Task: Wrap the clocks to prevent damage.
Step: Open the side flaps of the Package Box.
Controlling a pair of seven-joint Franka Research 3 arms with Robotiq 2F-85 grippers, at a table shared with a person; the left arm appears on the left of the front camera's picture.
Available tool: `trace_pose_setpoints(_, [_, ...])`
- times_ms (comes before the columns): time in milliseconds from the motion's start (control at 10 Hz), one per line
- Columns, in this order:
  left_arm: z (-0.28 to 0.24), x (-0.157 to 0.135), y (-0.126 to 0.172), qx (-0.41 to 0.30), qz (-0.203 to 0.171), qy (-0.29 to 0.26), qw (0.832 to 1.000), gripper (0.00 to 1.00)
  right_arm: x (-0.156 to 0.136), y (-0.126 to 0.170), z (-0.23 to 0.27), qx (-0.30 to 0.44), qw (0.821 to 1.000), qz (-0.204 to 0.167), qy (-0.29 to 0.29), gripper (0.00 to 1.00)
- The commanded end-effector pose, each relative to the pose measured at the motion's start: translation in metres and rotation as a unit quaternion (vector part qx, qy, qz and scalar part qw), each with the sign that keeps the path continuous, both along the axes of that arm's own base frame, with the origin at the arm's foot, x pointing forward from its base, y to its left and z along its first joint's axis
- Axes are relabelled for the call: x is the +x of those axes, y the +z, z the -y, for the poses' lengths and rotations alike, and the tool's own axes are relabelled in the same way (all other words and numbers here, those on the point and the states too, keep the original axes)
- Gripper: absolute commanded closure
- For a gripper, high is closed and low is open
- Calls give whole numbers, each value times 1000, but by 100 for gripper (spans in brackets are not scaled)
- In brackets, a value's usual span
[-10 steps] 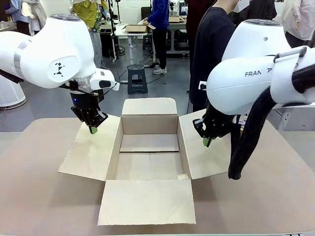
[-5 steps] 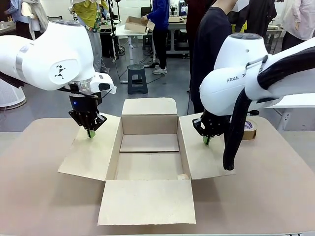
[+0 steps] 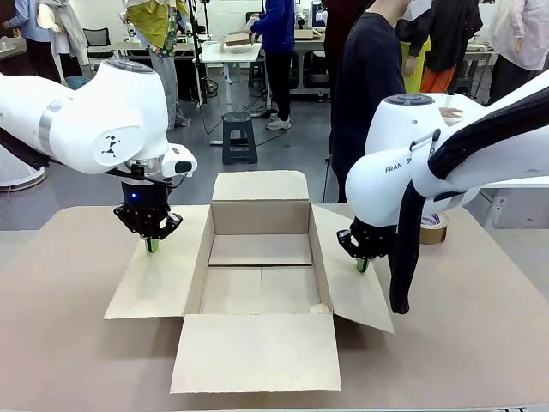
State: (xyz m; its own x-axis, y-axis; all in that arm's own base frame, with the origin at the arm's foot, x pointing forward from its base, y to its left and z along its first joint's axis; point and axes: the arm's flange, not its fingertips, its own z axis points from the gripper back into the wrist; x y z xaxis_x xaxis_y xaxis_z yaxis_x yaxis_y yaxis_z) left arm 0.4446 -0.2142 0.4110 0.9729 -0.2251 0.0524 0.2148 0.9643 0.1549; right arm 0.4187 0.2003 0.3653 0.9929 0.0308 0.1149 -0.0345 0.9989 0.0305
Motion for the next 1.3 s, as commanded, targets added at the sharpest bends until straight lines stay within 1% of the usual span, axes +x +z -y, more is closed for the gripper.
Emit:
trace_pose_setpoints(0, [-4,9,-17,-21,26,27,999,100,-8,-13,3,0,1000,11,-5,99])
trace_pose_setpoints(200, [-7,16,-36,-46,23,50,997,100,-10,-15,6,8,1000,8,-4,99])
trace_pose_setpoints(400, [-6,17,-51,-51,9,55,997,100,-10,-15,5,15,1000,9,-4,99])
trace_pose_setpoints(600, [-1,17,-60,-51,-2,51,997,100,-10,-15,5,20,1000,9,-6,99])
trace_pose_setpoints(800, [0,16,-61,-51,-3,53,997,100,-10,-14,6,25,1000,7,-6,99])
trace_pose_setpoints(900, [-2,16,-56,-57,11,65,996,100,-10,-12,7,26,1000,3,1,99])
trace_pose_setpoints(1000, [-5,16,-49,-67,32,70,995,100,-7,-12,4,7,1000,5,-4,99])
trace_pose_setpoints(1100, [-4,18,-59,-46,-5,42,998,100,-7,-12,4,7,1000,5,-4,99])
trace_pose_setpoints(1200, [-4,18,-59,-46,-5,42,998,100,-7,-12,4,7,1000,5,-4,99])
